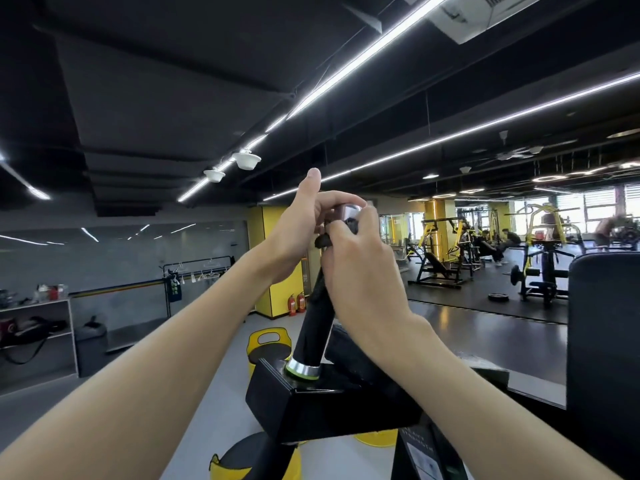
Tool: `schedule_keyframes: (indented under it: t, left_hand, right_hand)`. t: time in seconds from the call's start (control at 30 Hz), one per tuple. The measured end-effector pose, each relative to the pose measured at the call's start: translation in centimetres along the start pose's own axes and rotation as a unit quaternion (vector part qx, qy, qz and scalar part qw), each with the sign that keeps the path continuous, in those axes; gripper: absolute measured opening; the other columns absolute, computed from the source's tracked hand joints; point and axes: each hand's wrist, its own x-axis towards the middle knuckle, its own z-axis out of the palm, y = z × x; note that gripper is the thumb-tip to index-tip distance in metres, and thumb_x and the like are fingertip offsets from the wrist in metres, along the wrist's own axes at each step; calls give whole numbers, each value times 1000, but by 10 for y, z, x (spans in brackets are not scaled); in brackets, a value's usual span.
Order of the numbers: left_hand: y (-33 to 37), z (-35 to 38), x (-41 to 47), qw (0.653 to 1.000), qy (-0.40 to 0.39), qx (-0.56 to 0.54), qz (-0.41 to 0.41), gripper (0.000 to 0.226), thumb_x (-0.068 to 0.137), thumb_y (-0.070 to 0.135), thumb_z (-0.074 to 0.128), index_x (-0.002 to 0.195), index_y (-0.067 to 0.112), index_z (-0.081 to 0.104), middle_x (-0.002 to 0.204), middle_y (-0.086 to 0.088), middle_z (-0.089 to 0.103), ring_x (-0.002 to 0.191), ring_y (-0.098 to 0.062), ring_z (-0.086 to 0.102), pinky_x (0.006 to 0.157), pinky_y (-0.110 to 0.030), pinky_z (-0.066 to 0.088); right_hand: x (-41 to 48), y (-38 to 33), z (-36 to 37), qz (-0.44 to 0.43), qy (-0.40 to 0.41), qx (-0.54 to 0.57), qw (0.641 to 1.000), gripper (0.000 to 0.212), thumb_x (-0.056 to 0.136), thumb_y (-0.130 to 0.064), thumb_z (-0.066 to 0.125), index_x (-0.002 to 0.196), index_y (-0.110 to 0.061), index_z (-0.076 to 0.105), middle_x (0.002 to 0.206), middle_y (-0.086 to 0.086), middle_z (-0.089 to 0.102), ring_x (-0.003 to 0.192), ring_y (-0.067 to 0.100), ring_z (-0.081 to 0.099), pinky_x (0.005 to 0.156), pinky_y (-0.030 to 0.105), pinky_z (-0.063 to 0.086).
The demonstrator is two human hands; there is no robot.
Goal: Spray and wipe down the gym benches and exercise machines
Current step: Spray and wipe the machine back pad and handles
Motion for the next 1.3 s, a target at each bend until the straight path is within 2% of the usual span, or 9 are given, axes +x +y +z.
schedule_keyframes:
  t: [0.17, 0.3, 0.57, 0.7, 0.9, 1.0, 1.13, 1.2, 1.3]
  left_hand:
    - [1, 2, -1, 1000, -4, -14, -9, 83, 104, 57, 1, 116, 16, 72, 110, -15, 70, 92, -20, 61, 79, -32, 46]
    - [-1, 3, -1, 1000, 6, -10, 2, 82, 105, 55, 0, 116, 18, 73, 112, -13, 71, 105, -21, 63, 98, -38, 44]
    - [-2, 4, -4, 1000, 3, -15, -1, 83, 104, 55, -1, 117, 17, 71, 115, -10, 71, 101, -18, 62, 89, -35, 42]
    - [0, 4, -6, 1000, -2, -18, -7, 81, 104, 57, 1, 118, 18, 71, 113, -14, 71, 104, -23, 65, 97, -37, 48]
    - [0, 4, -7, 1000, -4, -7, -1, 81, 102, 60, 1, 118, 20, 71, 116, -8, 70, 111, -21, 63, 103, -41, 44]
    - [1, 4, -7, 1000, -6, -13, 7, 81, 104, 57, 1, 113, 20, 72, 109, -3, 72, 109, -17, 63, 107, -42, 42]
    - [-2, 1, -4, 1000, -14, -23, -6, 82, 94, 68, 6, 112, 26, 74, 122, -8, 69, 121, -26, 59, 114, -54, 35]
    - [-3, 0, -4, 1000, -13, -16, -7, 83, 92, 69, 6, 113, 26, 73, 117, -8, 70, 114, -25, 60, 111, -52, 39]
    - [-3, 2, -5, 1000, -9, -9, -5, 82, 96, 65, 2, 115, 25, 71, 109, -5, 68, 93, -16, 59, 87, -37, 44]
  right_hand:
    - [-6, 2, -5, -30, -28, -10, 999, 21, 90, -4, 63, 110, -9, 61, 126, 13, 41, 70, 27, 64, 67, 36, 59]
    - [4, 5, -7, 2, -2, 6, 1000, 15, 90, -5, 63, 105, -7, 62, 127, 16, 43, 67, 26, 64, 64, 35, 58]
    - [-15, -3, -6, 0, -77, -3, 997, 21, 96, -13, 57, 117, -13, 57, 128, 12, 39, 74, 26, 64, 67, 28, 51]
    - [-14, 4, -7, -23, -52, 21, 998, 39, 96, -26, 59, 132, -15, 48, 137, 14, 30, 88, 19, 60, 76, 28, 57]
    - [-16, 3, -4, -38, -118, -89, 988, 26, 95, -11, 58, 120, -10, 50, 120, 14, 42, 76, 20, 62, 65, 30, 58]
    - [2, 3, -16, -12, -63, -55, 996, 35, 92, -8, 63, 125, -9, 52, 125, 17, 42, 68, 25, 66, 65, 32, 59]
    - [2, -9, -20, 5, -110, -112, 988, 42, 94, -12, 61, 132, -7, 44, 135, 22, 37, 76, 24, 66, 66, 26, 49]
    - [-9, -15, -21, -5, -133, -117, 984, 41, 93, -11, 62, 130, -6, 43, 126, 19, 40, 75, 24, 62, 65, 28, 47]
    - [-21, -18, -20, -32, -167, -110, 979, 35, 93, -7, 58, 125, -9, 44, 110, 11, 37, 80, 29, 65, 67, 33, 51]
